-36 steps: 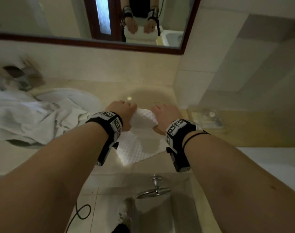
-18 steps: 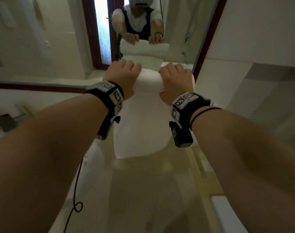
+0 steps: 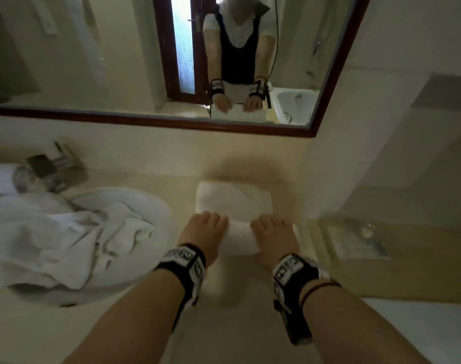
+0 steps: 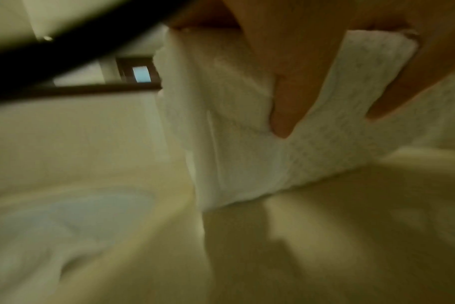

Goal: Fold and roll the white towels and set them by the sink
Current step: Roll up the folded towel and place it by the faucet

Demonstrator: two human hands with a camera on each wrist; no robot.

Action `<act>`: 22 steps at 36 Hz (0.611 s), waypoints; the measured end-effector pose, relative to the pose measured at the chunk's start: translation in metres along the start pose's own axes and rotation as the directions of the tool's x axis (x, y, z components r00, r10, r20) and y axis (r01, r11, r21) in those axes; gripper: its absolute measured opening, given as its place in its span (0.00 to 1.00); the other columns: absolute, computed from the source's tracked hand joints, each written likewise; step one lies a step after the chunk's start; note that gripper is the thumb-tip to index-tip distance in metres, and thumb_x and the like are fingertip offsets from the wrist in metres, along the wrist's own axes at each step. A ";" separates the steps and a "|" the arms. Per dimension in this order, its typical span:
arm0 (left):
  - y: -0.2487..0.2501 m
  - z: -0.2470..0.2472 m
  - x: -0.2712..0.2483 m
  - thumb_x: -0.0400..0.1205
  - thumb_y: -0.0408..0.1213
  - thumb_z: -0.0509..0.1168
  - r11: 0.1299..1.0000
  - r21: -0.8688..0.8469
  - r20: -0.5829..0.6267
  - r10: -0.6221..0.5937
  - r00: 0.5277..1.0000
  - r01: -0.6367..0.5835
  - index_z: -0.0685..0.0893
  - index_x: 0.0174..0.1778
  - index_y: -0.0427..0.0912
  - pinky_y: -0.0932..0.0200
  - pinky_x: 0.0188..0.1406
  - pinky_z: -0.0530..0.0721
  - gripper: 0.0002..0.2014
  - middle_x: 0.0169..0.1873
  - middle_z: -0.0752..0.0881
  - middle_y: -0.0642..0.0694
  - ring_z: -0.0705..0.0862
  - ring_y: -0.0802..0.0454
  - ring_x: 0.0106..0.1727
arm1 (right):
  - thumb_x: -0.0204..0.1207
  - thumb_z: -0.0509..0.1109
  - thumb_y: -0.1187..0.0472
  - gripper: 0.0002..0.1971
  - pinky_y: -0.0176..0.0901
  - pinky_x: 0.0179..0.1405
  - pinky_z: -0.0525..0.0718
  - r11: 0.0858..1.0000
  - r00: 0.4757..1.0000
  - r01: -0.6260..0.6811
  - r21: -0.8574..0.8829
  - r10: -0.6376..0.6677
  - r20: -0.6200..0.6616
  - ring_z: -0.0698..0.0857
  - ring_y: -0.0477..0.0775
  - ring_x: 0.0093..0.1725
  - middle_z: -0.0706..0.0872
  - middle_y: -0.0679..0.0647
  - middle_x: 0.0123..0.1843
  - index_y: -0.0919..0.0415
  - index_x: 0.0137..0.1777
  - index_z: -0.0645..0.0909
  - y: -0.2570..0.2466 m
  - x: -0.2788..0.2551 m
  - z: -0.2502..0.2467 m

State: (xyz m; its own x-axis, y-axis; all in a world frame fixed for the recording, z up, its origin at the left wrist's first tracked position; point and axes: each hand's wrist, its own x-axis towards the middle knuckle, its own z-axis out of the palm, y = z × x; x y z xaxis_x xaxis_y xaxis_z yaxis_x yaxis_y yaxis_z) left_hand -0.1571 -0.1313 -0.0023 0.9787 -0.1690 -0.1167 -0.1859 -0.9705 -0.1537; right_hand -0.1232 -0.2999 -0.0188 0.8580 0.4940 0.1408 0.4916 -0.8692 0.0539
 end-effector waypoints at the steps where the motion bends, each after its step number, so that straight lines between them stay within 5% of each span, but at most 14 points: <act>1: 0.014 0.025 -0.013 0.73 0.43 0.70 1.000 -0.012 0.043 0.008 0.999 -0.008 0.65 0.76 0.43 0.51 0.69 0.70 0.35 0.68 0.72 0.42 0.73 0.41 0.66 | 0.36 0.83 0.52 0.33 0.45 0.37 0.74 1.000 0.998 -0.004 -0.005 0.005 0.064 0.80 0.58 0.39 0.82 0.53 0.41 0.54 0.45 0.76 -0.004 -0.020 0.030; 2: 0.028 0.047 -0.025 0.64 0.45 0.77 1.000 -0.019 0.053 0.010 0.999 -0.009 0.74 0.71 0.42 0.50 0.63 0.76 0.38 0.62 0.79 0.41 0.79 0.41 0.60 | 0.41 0.80 0.52 0.30 0.46 0.36 0.69 0.999 0.997 0.021 -0.033 -0.019 0.068 0.76 0.57 0.38 0.81 0.53 0.39 0.54 0.44 0.72 -0.006 -0.040 0.059; 4: 0.047 0.088 -0.046 0.48 0.46 0.81 1.000 -0.010 -0.078 0.018 0.997 -0.018 0.86 0.55 0.42 0.51 0.49 0.84 0.36 0.46 0.88 0.42 0.85 0.42 0.47 | 0.56 0.64 0.53 0.18 0.47 0.37 0.61 0.994 0.987 0.081 -0.074 -0.090 -0.135 0.70 0.57 0.41 0.74 0.55 0.44 0.54 0.46 0.68 -0.009 -0.075 0.092; 6: 0.055 0.109 -0.062 0.58 0.43 0.72 1.000 -0.023 -0.235 0.001 0.972 -0.007 0.80 0.56 0.41 0.48 0.54 0.77 0.29 0.45 0.89 0.40 0.79 0.39 0.51 | 0.56 0.57 0.53 0.18 0.48 0.39 0.62 0.996 0.971 0.075 -0.038 -0.082 -0.223 0.70 0.57 0.43 0.71 0.55 0.47 0.54 0.48 0.67 -0.011 -0.092 0.095; 8: 0.058 0.109 -0.070 0.54 0.44 0.74 1.000 -0.031 -0.305 -0.013 0.952 0.004 0.73 0.58 0.41 0.48 0.56 0.72 0.35 0.48 0.88 0.40 0.76 0.40 0.53 | 0.48 0.67 0.52 0.26 0.48 0.40 0.63 0.995 0.973 0.097 -0.029 -0.101 -0.207 0.73 0.58 0.42 0.77 0.55 0.45 0.55 0.49 0.68 -0.013 -0.099 0.085; 12: 0.066 0.098 -0.086 0.40 0.44 0.79 0.993 -0.119 -0.232 -0.021 0.972 -0.007 0.71 0.59 0.40 0.50 0.57 0.66 0.49 0.49 0.86 0.39 0.72 0.42 0.53 | 0.32 0.81 0.55 0.42 0.49 0.41 0.62 0.995 0.994 0.091 0.031 -0.089 -0.062 0.70 0.58 0.42 0.82 0.57 0.41 0.57 0.51 0.69 -0.018 -0.106 0.076; 16: 0.070 0.100 -0.104 0.39 0.46 0.80 0.993 -0.122 -0.178 -0.018 0.984 -0.004 0.72 0.59 0.39 0.49 0.57 0.66 0.50 0.50 0.86 0.38 0.71 0.41 0.55 | 0.42 0.80 0.56 0.35 0.48 0.39 0.64 0.994 0.994 0.109 -0.019 -0.109 0.017 0.71 0.57 0.40 0.83 0.55 0.39 0.57 0.50 0.68 -0.029 -0.122 0.068; 19: 0.068 0.089 -0.103 0.46 0.49 0.81 0.991 -0.135 -0.080 -0.007 0.997 -0.004 0.75 0.63 0.41 0.49 0.61 0.71 0.48 0.54 0.85 0.40 0.75 0.41 0.57 | 0.42 0.80 0.55 0.33 0.44 0.34 0.76 0.995 0.991 0.098 0.001 -0.098 0.093 0.79 0.55 0.37 0.83 0.52 0.38 0.56 0.50 0.71 -0.030 -0.123 0.061; 22: 0.061 0.074 -0.093 0.75 0.52 0.68 0.994 -0.108 0.058 0.023 0.998 -0.016 0.61 0.80 0.42 0.55 0.75 0.62 0.39 0.75 0.68 0.44 0.66 0.44 0.75 | 0.39 0.83 0.55 0.30 0.42 0.35 0.81 0.999 0.991 0.043 0.026 -0.046 0.123 0.84 0.55 0.38 0.84 0.52 0.40 0.55 0.46 0.84 -0.026 -0.111 0.046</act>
State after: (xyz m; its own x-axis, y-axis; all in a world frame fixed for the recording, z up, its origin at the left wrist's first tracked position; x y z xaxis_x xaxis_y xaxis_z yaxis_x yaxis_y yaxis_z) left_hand -0.2656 -0.1624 -0.0739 0.9675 -0.1808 -0.1766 -0.1913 -0.9805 -0.0446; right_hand -0.2247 -0.3308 -0.0812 0.8465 0.5322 0.0154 0.5315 -0.8464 0.0343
